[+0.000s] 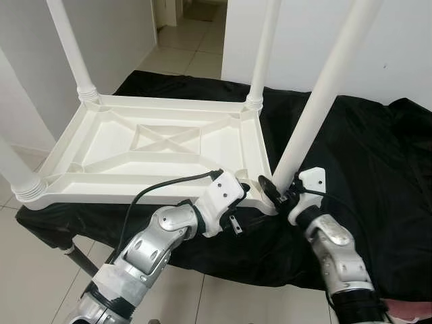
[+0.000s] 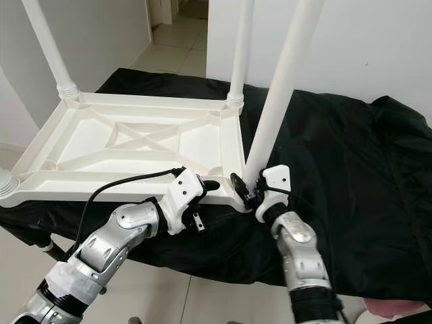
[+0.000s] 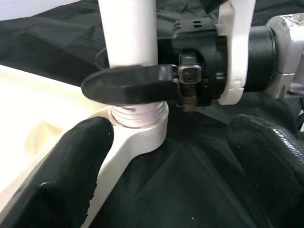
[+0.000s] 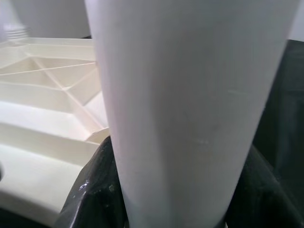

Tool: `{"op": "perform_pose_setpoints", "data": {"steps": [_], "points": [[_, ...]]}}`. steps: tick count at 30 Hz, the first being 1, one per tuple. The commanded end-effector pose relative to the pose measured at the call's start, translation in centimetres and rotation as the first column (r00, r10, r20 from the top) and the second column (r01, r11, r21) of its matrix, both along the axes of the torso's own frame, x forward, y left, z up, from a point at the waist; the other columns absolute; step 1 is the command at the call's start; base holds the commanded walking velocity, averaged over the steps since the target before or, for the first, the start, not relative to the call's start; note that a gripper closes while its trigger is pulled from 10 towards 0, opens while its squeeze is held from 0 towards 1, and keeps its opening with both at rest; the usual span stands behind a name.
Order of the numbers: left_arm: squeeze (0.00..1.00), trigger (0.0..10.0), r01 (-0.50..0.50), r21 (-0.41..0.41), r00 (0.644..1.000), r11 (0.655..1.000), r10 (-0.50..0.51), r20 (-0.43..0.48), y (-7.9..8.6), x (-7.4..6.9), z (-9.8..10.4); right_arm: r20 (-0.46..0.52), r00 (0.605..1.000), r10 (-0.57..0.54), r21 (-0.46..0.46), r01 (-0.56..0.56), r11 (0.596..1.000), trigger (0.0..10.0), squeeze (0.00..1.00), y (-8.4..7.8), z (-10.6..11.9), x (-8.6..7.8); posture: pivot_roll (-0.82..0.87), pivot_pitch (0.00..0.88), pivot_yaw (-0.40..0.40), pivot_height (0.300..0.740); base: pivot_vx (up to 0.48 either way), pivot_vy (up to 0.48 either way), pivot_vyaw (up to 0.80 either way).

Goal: Building children table

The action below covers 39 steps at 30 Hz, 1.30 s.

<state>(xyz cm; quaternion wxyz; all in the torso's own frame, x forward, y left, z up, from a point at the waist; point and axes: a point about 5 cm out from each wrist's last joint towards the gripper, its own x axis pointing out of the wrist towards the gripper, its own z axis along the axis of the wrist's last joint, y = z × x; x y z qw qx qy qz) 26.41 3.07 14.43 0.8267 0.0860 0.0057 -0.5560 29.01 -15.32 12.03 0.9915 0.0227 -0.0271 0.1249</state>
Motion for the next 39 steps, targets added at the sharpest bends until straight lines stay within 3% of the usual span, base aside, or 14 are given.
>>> {"op": "perform_pose_setpoints", "data": {"steps": [1, 4, 6, 7, 9, 15, 23, 24, 30, 37, 38, 39], "points": [[0.0, 10.0, 0.052, 0.023, 0.999, 0.998, -0.052, -0.014, 0.0, -0.3, -0.6, -0.081, 0.979, -0.189, 0.046, 0.193, 0.98, 10.0, 0.0, -0.6, -1.1, -0.3, -0.08, 0.0, -0.022, 0.74, 0.0, 0.0, 0.0], [0.0, 10.0, 0.052, 0.022, 0.999, 0.998, -0.052, -0.013, 0.0, -0.3, -0.5, -0.073, 0.959, -0.274, 0.03, 0.276, 0.961, 10.0, 0.0, -0.5, -1.2, -0.5, -0.08, 0.0, -0.022, 0.74, 0.0, 0.0, 0.0], [0.0, 10.0, 0.051, 0.023, 0.999, 0.998, -0.051, -0.013, 0.1, -0.2, -0.5, -0.046, 0.913, -0.405, 0.014, 0.406, 0.914, 10.0, 0.0, -0.3, -1.1, -0.9, -0.08, 0.0, -0.027, 0.74, 0.0, 0.0, 0.0], [0.0, 10.0, 0.051, 0.023, 0.999, 0.998, -0.051, -0.013, 0.1, -0.2, -0.5, -0.046, 0.913, -0.405, 0.014, 0.406, 0.914, 10.0, 0.0, -0.3, -1.1, -0.9, -0.08, 0.0, -0.027, 0.74, 0.0, 0.0, 0.0], [0.0, 10.0, 0.046, 0.023, 0.999, 0.999, -0.046, -0.01, 0.2, -0.2, -0.4, -0.053, 0.87, -0.49, 0.024, 0.492, 0.871, 10.0, 0.0, 0.1, -1.2, -1.4, -0.07, 0.0, -0.032, 0.74, 0.0, 0.0, 0.0], [0.0, 10.0, 0.044, 0.017, 0.999, 0.999, -0.044, -0.013, 0.1, -0.3, -0.4, -0.061, 0.89, -0.451, 0.045, 0.454, 0.89, 10.0, 0.0, 1.1, -0.9, -1.4, -0.07, 0.0, -0.026, 0.74, 0.0, 0.0, 0.0], [0.0, 10.0, 0.043, 0.022, 0.999, 0.999, -0.043, -0.013, 0.2, -0.2, -0.4, -0.074, 0.88, -0.468, 0.072, 0.473, 0.878, 10.0, 0.0, 1.5, -0.8, -1.5, -0.07, 0.0, -0.024, 0.74, 0.0, 0.0, 0.0], [0.0, 10.0, 0.041, 0.022, 0.999, 0.999, -0.041, -0.013, 0.2, -0.2, -0.4, -0.053, 0.894, -0.445, 0.093, 0.448, 0.889, 10.0, 1.0, 1.9, -0.4, -1.5, -0.07, 0.0, -0.024, 0.74, 0.0, 0.0, 0.0], [0.0, 10.0, 0.039, 0.021, 0.999, 0.999, -0.039, -0.017, 0.2, -0.3, -0.4, 0.007, 0.915, -0.404, 0.115, 0.401, 0.909, 10.0, 1.0, 2.7, 0.4, -1.6, -0.07, 0.0, -0.015, 0.74, 0.0, 0.0, 0.0], [0.0, 10.0, 0.024, 0.023, 1.0, 0.999, -0.024, -0.002, 0.3, 0.1, -0.2, 0.008, 0.933, -0.359, 0.117, 0.355, 0.927, 10.0, 1.0, 1.3, 0.2, -1.7, -0.07, 0.0, -0.007, 0.74, 0.0, 0.0, 0.0], [0.0, 10.0, 0.023, 0.023, 1.0, 0.999, -0.023, -0.001, 0.4, 0.1, -0.1, 0.01, 0.946, -0.325, 0.109, 0.322, 0.94, 10.0, 0.0, 1.2, 0.1, -1.7, -0.07, 0.0, -0.006, 0.74, 0.0, 0.0, 0.0], [0.0, 10.0, 0.023, 0.023, 1.0, 0.999, -0.023, 0.0, 0.4, 0.2, -0.1, 0.011, 0.952, -0.305, 0.106, 0.302, 0.948, 10.0, 0.0, 1.0, 0.0, -1.8, -0.07, 0.0, -0.006, 0.74, 0.0, 0.0, 0.0]]}}
